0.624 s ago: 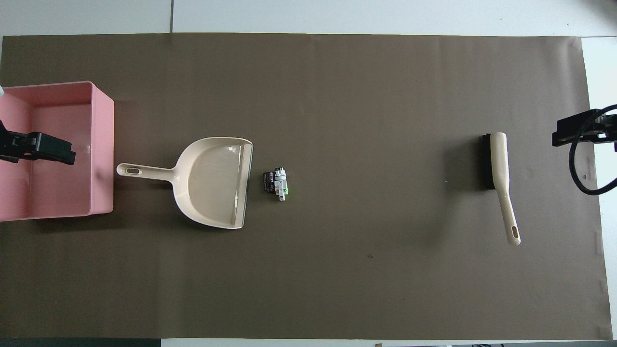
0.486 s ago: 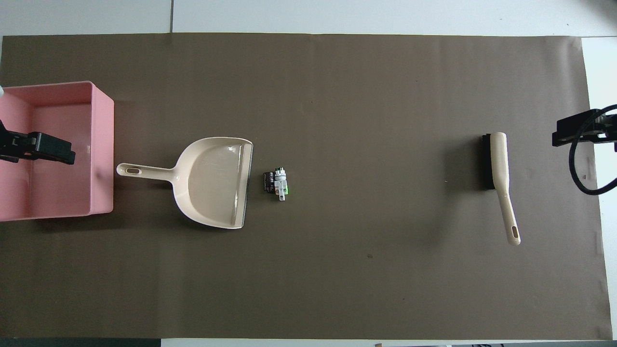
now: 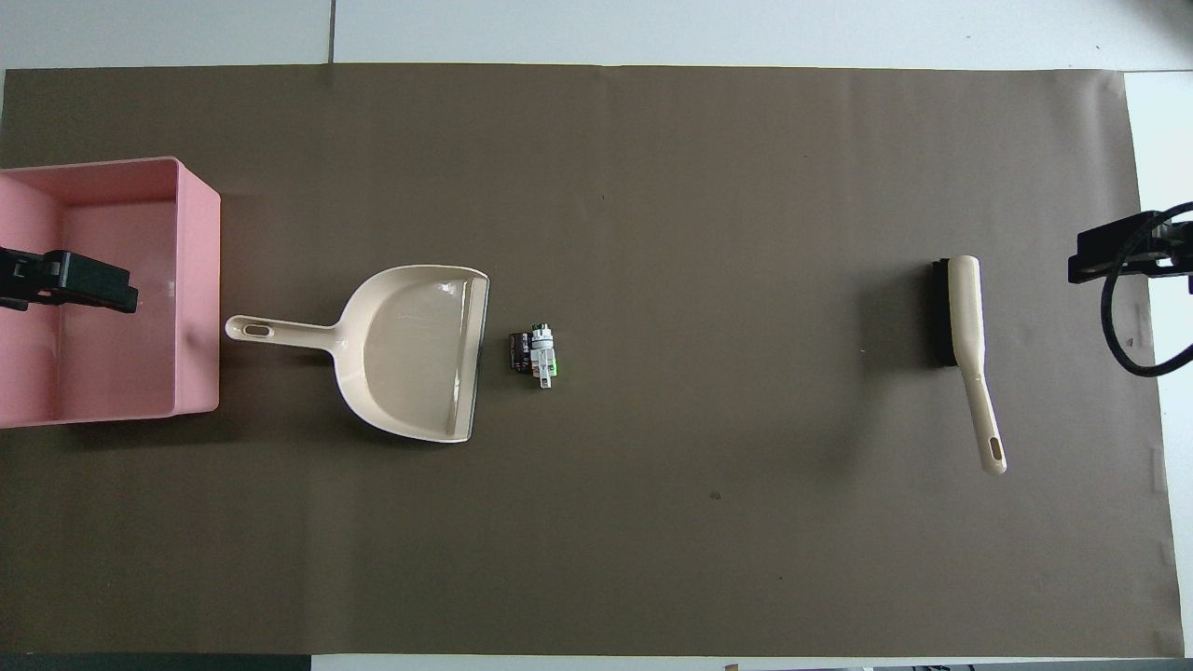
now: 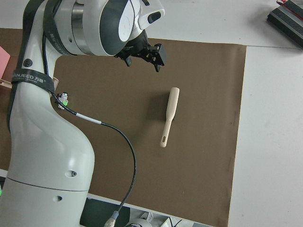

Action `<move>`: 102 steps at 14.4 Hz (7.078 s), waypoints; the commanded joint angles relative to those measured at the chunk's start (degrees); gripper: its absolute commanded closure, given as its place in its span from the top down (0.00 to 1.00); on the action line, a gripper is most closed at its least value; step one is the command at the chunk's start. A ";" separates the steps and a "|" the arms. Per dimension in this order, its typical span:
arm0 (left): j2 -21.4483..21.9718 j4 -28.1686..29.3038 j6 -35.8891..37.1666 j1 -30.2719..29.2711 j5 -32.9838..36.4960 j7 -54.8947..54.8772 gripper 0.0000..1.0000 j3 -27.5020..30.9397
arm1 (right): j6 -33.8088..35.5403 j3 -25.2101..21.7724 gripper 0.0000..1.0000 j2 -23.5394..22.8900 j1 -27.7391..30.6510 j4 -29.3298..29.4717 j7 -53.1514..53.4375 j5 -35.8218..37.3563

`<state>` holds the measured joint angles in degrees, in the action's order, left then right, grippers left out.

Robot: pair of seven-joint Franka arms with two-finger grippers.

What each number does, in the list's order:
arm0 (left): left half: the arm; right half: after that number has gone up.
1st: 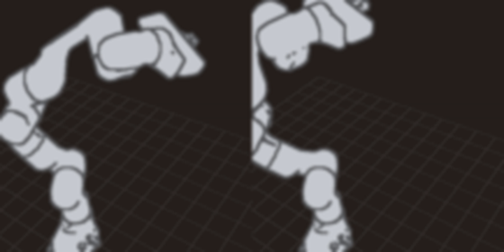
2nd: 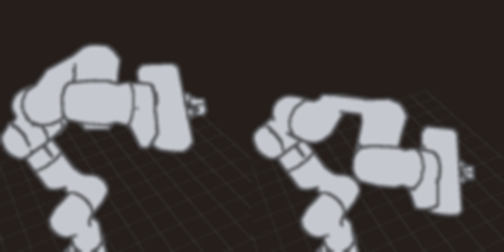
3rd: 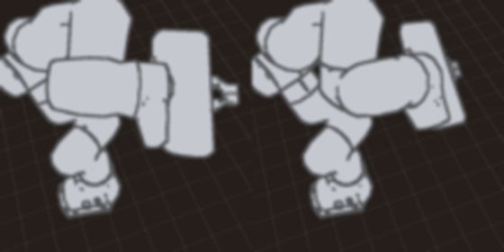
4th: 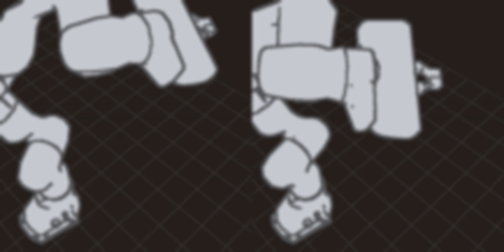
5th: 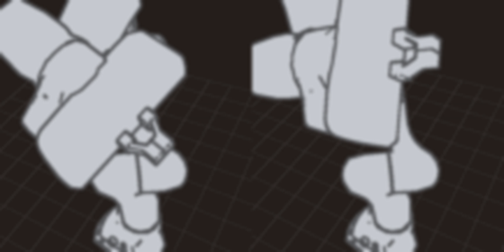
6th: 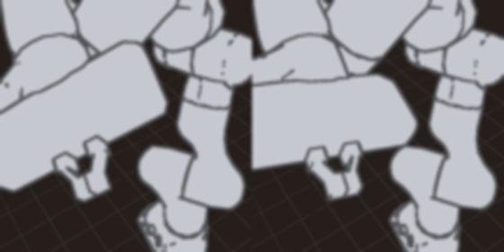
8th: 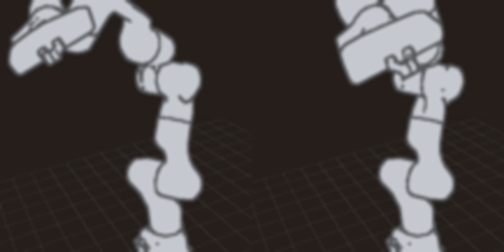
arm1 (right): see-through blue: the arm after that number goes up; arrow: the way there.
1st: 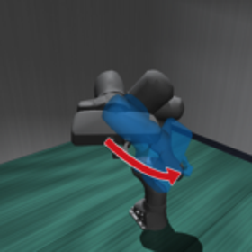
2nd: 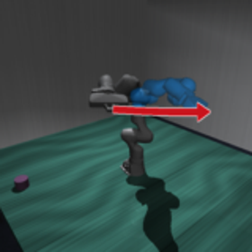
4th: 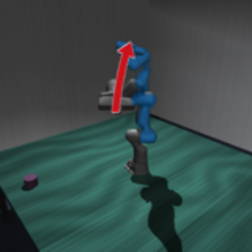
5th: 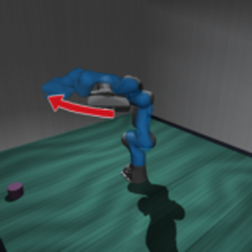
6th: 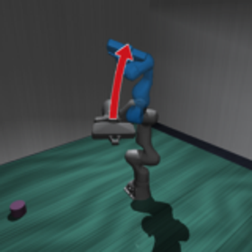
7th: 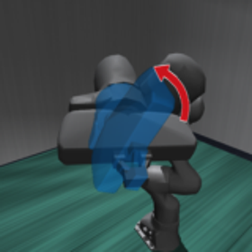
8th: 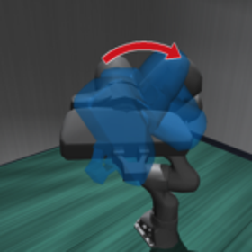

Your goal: Clean e-waste and dump in bin

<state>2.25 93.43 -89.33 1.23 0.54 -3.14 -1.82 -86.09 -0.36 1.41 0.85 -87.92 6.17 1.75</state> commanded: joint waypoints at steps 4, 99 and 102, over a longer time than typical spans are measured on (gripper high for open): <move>1.35 1.49 -1.20 -0.36 0.61 -0.72 0.99 -0.20 | -3.37 0.10 1.00 3.41 0.82 -7.24 -0.28 -0.87; -3.13 34.18 -28.88 19.77 27.15 -48.28 0.00 -0.64 | -37.37 6.85 0.00 -24.08 -45.23 -15.00 32.95 -3.14; -3.04 34.54 -29.67 19.60 27.15 -48.10 0.00 -0.64 | -47.22 7.22 0.00 -25.22 -45.49 -14.82 29.62 -11.31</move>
<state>-2.76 125.57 -116.68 20.96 26.26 -52.86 -2.71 -128.87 6.26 -21.87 -45.21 -104.04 39.97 -5.35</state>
